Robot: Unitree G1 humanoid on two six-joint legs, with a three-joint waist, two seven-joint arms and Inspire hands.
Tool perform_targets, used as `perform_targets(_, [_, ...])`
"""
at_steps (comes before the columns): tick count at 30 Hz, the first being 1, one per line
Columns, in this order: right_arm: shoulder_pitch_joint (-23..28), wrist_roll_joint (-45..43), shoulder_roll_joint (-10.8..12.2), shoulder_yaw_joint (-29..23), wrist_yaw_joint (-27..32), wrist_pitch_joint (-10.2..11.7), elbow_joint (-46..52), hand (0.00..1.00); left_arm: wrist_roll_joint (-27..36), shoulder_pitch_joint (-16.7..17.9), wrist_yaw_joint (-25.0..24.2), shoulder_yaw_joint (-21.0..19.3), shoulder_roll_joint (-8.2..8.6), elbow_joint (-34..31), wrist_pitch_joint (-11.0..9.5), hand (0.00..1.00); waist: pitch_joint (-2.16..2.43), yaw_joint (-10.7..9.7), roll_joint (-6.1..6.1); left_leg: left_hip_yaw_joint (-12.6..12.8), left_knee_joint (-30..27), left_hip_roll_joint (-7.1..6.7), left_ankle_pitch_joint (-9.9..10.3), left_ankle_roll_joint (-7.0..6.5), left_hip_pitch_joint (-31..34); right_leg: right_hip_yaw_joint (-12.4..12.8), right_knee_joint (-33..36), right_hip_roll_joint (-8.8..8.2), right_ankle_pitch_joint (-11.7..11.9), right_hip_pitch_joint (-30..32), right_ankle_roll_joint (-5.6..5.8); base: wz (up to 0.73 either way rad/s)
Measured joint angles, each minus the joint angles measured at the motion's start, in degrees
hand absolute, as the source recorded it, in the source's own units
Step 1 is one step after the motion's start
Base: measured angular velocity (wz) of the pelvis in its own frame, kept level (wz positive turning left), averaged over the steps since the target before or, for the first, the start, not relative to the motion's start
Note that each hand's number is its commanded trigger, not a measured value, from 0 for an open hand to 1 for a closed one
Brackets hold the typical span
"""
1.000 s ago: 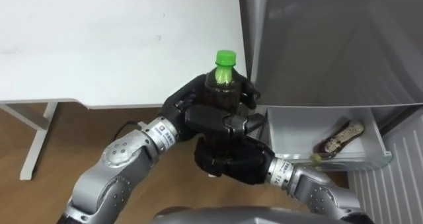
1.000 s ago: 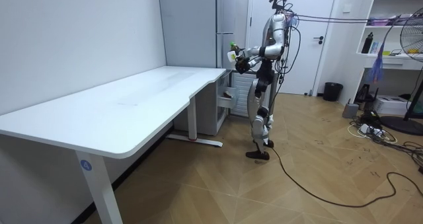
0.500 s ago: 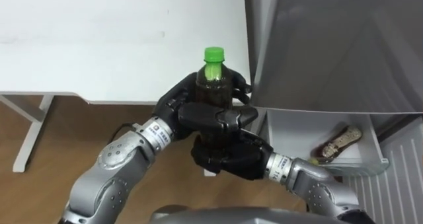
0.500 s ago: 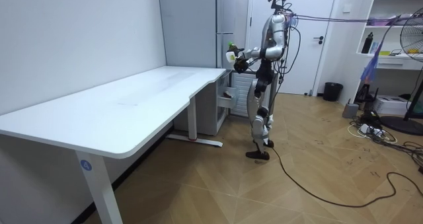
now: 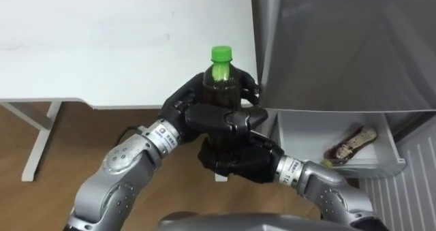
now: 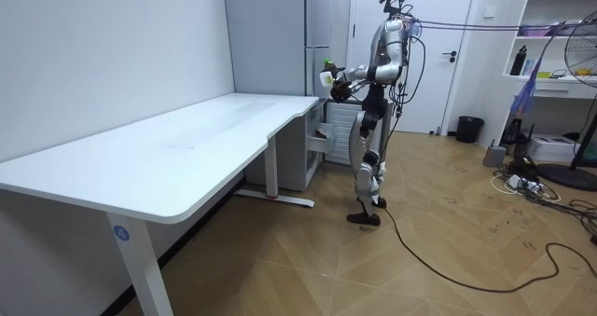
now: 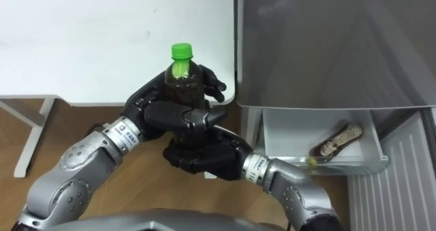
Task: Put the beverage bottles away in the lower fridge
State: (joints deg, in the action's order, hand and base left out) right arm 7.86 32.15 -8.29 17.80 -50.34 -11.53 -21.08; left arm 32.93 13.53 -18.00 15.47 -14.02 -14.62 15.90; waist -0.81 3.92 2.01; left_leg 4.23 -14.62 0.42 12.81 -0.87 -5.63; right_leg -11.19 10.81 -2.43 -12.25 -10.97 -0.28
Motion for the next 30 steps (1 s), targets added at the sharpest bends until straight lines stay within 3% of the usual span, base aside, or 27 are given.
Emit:
perform_targets(10, [-0.07, -0.67, 0.21, -0.26, -0.10, 0.00, 0.12, 1.00, 0.00, 0.01, -0.21, -0.24, 0.06, 0.00, 0.00, 0.00, -0.02, -0.81, -0.04, 0.24, -0.09, 0.00, -0.01, -0.01, -0.09, 0.14, 0.01, -0.05, 0.00, 0.02, 0.00, -0.01])
perform_targets(11, [-0.08, -0.67, 0.21, -0.29, -0.14, 0.00, 0.12, 0.68, 0.00, 0.01, -0.22, -0.27, 0.05, 0.00, 0.00, 0.00, -0.02, -0.86, -0.03, 0.23, -0.09, 0.01, 0.00, -0.01, -0.13, 0.13, 0.01, -0.05, 0.00, 0.02, 0.00, 0.00])
perform_targets(12, [-0.08, -0.67, 0.21, -0.30, -0.16, 0.00, 0.12, 0.00, 0.00, 0.01, -0.22, -0.27, 0.05, 0.01, 0.00, 0.00, -0.03, -0.86, -0.02, 0.23, -0.08, 0.01, 0.00, -0.01, -0.15, 0.13, 0.01, -0.05, 0.00, 0.02, 0.00, 0.00])
perform_targets(16, [-0.08, -0.76, 0.21, -0.32, -0.34, 0.00, 0.12, 0.00, 0.00, 0.01, -0.69, -0.28, 0.06, 0.01, 0.00, 0.00, -0.28, -0.98, 0.17, 0.28, 0.11, 0.05, 0.10, -0.06, 0.02, 0.18, 0.05, -0.02, 0.00, 0.12, 0.01, 0.00])
perform_targets(17, [-0.04, -0.76, 0.17, -0.42, -0.74, -0.01, 0.12, 1.00, 0.01, 0.03, -1.02, -0.44, 0.05, 0.01, 0.00, 0.00, -0.34, -0.93, 0.23, 0.30, 0.11, 0.05, 0.12, -0.07, 0.10, 0.18, 0.05, -0.03, 0.00, 0.12, 0.02, 0.00])
perform_targets(21, [0.45, -0.73, -0.29, -1.46, -1.21, 0.04, 0.09, 1.00, 0.23, 0.04, -1.25, -2.48, 0.46, 0.01, -0.14, 0.00, -0.32, -1.05, 0.23, 0.35, -0.11, 0.05, 0.12, -0.07, 0.08, 0.22, 0.03, -0.03, -0.01, 0.47, 0.02, 0.00])
perform_targets(23, [0.48, -0.71, 0.26, -1.98, -1.07, 0.22, 0.09, 1.00, 0.37, 0.08, -1.32, -2.94, 1.78, 0.00, -0.52, 0.00, -0.18, -0.90, 0.18, 0.41, -0.24, 0.04, 0.11, -0.07, 0.42, 0.27, 0.09, -0.05, -0.01, 0.90, 0.02, 0.00])
perform_targets(30, [0.60, -0.84, 1.04, -2.25, -1.10, 0.16, 0.09, 1.00, 0.38, 0.09, -1.31, -3.28, 2.53, 0.01, -0.91, 0.00, 0.06, -0.98, -0.02, 0.41, -0.13, 0.06, 0.11, -0.07, 0.42, 0.26, 0.08, -0.04, -0.01, 0.96, 0.02, 0.00])
